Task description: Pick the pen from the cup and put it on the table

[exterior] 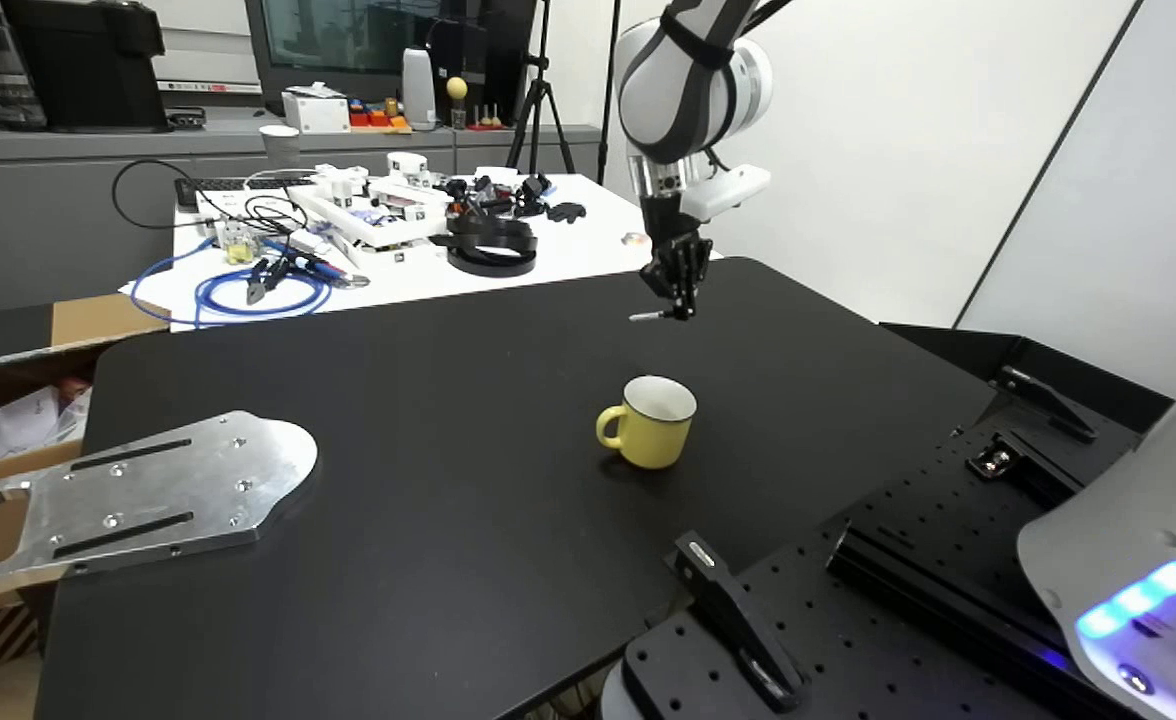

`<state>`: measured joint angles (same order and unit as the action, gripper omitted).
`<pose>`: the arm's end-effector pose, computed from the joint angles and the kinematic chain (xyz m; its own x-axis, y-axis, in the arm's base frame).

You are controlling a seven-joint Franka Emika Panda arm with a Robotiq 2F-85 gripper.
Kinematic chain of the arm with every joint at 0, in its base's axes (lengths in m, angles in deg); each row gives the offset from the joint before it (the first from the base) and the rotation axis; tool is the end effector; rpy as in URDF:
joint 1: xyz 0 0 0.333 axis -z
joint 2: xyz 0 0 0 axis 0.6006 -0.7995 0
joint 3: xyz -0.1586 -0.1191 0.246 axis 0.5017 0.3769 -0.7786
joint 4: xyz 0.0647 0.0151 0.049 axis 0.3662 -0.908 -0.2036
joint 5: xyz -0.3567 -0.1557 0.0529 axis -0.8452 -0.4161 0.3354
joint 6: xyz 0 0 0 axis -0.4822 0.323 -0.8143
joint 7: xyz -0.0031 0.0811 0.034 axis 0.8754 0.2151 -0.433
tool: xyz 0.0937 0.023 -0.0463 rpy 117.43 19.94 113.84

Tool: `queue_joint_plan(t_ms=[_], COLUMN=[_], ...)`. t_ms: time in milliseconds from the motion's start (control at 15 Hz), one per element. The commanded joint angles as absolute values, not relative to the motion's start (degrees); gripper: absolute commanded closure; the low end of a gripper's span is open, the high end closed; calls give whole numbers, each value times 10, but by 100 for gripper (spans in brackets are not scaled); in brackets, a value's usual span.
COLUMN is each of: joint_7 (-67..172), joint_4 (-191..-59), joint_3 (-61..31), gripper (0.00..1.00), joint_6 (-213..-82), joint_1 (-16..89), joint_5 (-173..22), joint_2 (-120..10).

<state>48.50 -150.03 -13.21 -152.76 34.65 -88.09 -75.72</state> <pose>0.5549 -0.0368 0.1026 0.9532 0.1389 -0.2686 0.1914 -0.9648 0.1803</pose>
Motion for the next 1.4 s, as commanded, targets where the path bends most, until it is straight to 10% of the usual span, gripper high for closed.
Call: queue_joint_plan(t_ms=[0, 533, 600, 1333], joint_7=[571, 622, 619, 619], joint_4=[-1509, -1503, -1501, -1517], joint_3=[-93, -41, -40, -11], gripper=[97, 97, 63, 0], joint_6=[-1618, -1699, -1692, -1666], joint_1=[335, 306, 304, 276], joint_5=[-884, -835, -827, -812], joint_2=[-810, -915, -919, -840])
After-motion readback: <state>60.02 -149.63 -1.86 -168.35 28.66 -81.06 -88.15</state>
